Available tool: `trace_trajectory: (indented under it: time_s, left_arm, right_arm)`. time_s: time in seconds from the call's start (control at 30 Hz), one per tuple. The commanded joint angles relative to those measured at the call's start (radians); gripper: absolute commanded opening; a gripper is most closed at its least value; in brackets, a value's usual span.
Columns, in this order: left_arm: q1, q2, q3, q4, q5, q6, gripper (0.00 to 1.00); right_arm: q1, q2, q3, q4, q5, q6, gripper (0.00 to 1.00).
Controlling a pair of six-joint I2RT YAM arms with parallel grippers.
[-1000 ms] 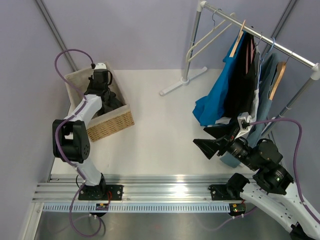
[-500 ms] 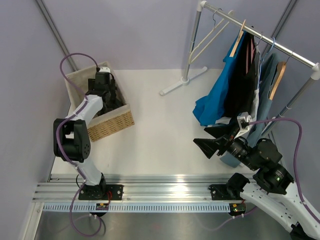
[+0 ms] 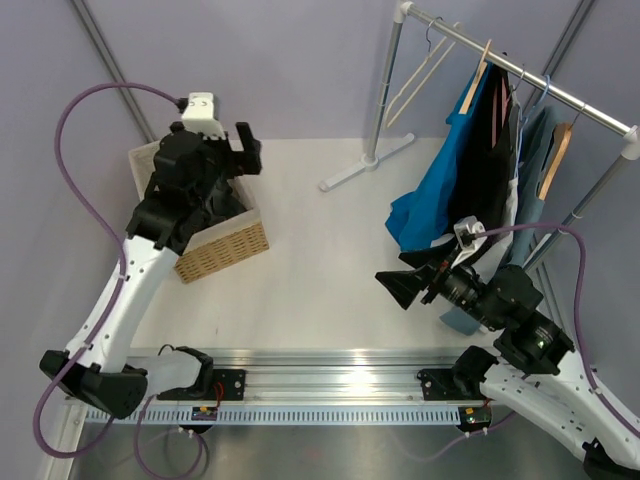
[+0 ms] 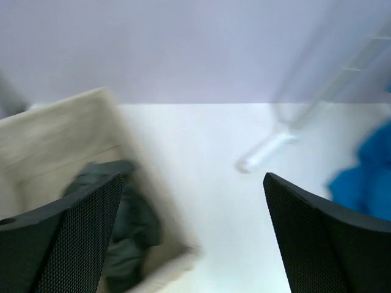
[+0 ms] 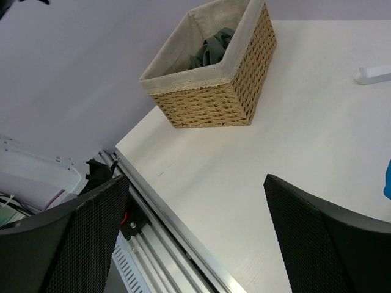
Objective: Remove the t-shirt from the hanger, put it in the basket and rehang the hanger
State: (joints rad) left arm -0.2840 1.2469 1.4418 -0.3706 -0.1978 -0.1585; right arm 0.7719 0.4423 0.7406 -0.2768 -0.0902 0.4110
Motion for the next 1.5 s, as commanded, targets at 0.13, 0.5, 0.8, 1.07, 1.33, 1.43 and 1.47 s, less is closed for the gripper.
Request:
trace_trajectory:
  time_s: [0.13,0.5,0.8,1.07,1.33,1.43,1.47]
  left_arm:
    - [-0.344,-0.147,-0.171,0.082,0.020,-0.082,0.99]
    - [-0.646,-0.389,-0.722,0.370,-0.080,-0.116,0.99]
    - [-0.653,-0.518,-0.873,0.429,-0.040,-0.036,0.99]
    - [-0.653,-0.630,-0.989,0.533,-0.006,0.007,0.99]
    - [-0.653,-0.708,-1.025,0.545,-0.023,0.007,0.99]
    - [-0.653,-0.705,-1.026,0.547,-0.011,0.008,0.99]
    - [-0.653,-0.704,-1.025,0.544,-0.012,0.002,0.99]
  right_arm:
    - [-0.003,0.140,0.028,0.042,0.053,-0.001,1.00]
    - [-0.002,0.328,0.069,0.002,0.148,0.104,1.00]
    - [0.000,0.435,0.144,-0.070,0.236,0.127,0.99]
    - [-0.002,0.431,0.102,0.022,0.153,0.092,1.00]
    - [-0.002,0.400,0.085,0.039,0.100,0.110,0.99]
    - [-0.002,0.371,0.065,0.056,0.115,0.109,0.99]
    - [-0.002,0.368,0.066,0.051,0.124,0.107,1.00]
